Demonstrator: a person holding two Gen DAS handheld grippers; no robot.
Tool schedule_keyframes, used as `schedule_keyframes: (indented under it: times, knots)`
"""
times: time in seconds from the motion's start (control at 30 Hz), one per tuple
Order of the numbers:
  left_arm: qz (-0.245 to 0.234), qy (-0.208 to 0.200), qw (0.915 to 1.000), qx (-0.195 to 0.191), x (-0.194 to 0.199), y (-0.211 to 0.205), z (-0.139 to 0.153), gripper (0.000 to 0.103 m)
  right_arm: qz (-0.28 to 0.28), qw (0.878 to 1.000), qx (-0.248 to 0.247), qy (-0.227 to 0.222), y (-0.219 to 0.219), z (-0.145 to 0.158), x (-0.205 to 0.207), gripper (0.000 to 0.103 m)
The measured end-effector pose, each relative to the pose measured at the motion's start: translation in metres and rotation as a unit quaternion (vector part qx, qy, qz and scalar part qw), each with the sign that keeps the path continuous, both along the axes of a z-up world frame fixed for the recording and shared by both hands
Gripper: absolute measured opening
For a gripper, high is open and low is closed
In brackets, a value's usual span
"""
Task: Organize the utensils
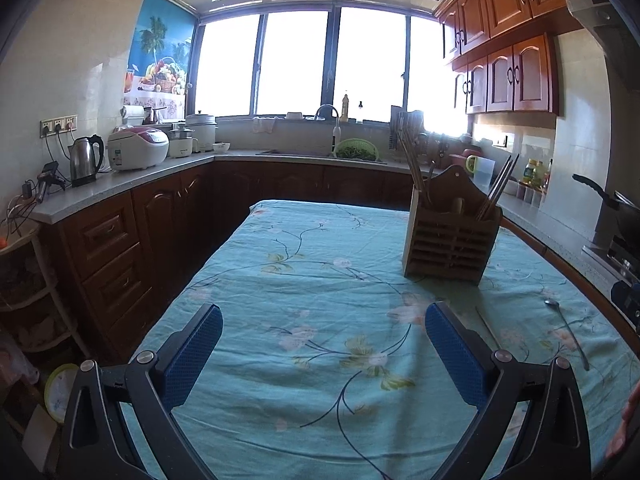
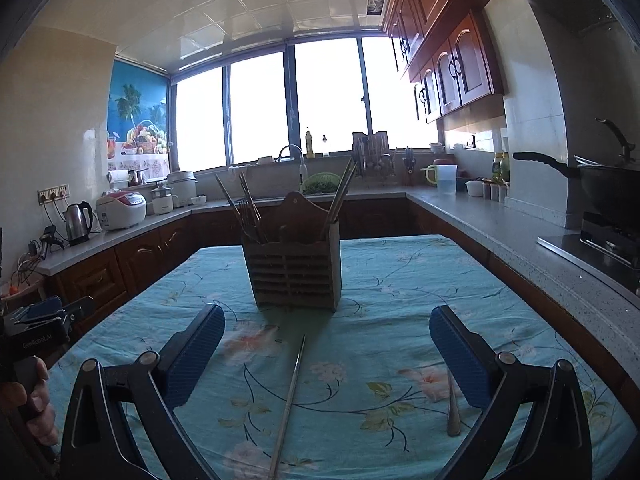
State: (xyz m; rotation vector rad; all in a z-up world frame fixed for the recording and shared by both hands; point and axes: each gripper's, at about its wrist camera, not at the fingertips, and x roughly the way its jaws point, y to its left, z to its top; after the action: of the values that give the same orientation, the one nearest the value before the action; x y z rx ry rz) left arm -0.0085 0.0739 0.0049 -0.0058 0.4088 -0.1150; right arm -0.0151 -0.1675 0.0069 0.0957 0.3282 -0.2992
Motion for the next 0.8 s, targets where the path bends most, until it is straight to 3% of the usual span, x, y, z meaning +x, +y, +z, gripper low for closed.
schedule_keyframes:
  times: [0.4,0.8]
  knots:
    - [-0.017,-0.039,0.9968,0.068,-0.027,-0.028,-0.019,0.102,-0.003,1.000,-0.006,0.003,0.001,-0.021,-0.018,0.103]
    - [-0.013,-0.040,0.9951,0.090,-0.029,-0.036,-0.026,0.102,-0.001,1.000,-0.001,0.003,-0.001,-0.027,-0.020,0.103]
